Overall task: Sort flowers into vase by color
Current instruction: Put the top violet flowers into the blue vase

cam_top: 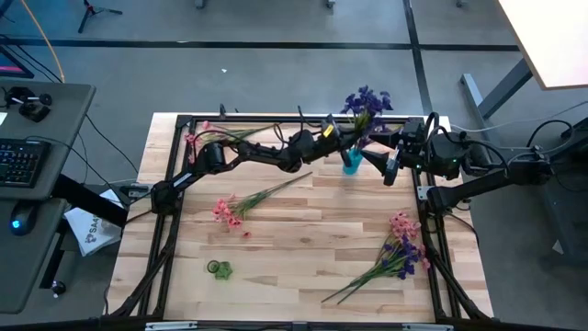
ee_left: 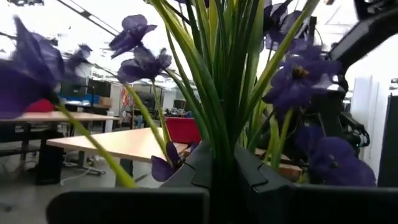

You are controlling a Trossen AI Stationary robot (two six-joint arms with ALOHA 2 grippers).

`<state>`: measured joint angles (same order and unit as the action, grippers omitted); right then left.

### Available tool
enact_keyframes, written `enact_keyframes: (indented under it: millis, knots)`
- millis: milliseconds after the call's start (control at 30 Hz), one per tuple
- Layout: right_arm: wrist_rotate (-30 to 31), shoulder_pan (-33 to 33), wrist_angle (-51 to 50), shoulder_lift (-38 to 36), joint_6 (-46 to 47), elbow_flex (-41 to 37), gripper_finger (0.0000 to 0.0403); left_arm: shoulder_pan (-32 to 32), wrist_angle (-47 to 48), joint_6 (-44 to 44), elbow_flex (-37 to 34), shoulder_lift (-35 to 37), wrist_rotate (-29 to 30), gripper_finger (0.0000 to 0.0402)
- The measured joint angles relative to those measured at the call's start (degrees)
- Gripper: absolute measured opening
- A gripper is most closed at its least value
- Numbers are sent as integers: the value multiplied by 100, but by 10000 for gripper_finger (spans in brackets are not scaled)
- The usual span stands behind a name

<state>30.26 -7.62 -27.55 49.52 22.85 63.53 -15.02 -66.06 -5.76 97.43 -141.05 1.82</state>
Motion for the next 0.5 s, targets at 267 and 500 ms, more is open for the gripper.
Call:
enact_keyframes:
  millis: [267, 500]
  knots:
    - [122, 9, 7, 0, -93, 0, 304, 15, 2, -97, -2, 0, -6, 9]
    - [122, 13, 9, 0, -133, 0, 304, 12, 237, -168, -4, 10, -51, 62]
